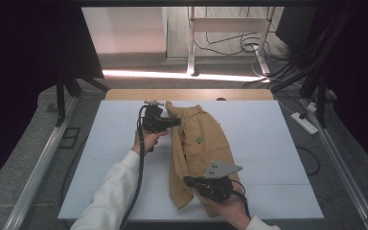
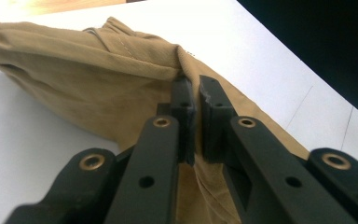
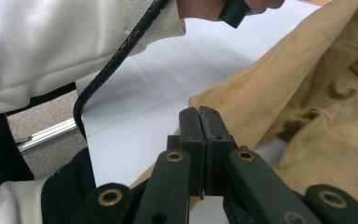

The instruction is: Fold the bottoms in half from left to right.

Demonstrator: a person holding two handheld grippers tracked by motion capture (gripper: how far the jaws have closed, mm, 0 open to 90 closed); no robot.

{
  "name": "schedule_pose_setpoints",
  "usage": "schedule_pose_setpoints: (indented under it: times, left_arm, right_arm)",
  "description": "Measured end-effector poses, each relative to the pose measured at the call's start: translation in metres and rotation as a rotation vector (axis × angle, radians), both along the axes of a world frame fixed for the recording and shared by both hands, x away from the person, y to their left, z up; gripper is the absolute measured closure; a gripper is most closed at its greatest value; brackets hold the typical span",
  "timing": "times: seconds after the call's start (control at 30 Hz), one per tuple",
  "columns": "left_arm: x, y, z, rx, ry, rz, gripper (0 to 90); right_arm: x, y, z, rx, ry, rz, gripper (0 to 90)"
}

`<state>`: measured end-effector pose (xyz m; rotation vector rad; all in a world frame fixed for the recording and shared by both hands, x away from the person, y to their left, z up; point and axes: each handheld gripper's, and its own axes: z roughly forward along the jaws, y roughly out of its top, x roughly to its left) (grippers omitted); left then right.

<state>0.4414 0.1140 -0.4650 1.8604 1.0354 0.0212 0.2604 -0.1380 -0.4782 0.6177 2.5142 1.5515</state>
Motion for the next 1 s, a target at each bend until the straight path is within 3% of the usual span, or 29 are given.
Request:
schedule_pose_setpoints:
  times: [0.63, 1.0]
  left_arm:
    - [0.002, -0.032, 0.005, 0.013, -0.008, -0.034, 84.4]
    - [0.004, -0.051, 0.003, 0.016, -0.014, -0.049, 83.9]
  right_arm:
    - [-0.007, -0.054, 0.007, 0.036, 0.000, -0.110, 89.4]
    - [-0.008, -0.074, 0.006, 0.051, 0.011, -0.152, 89.4]
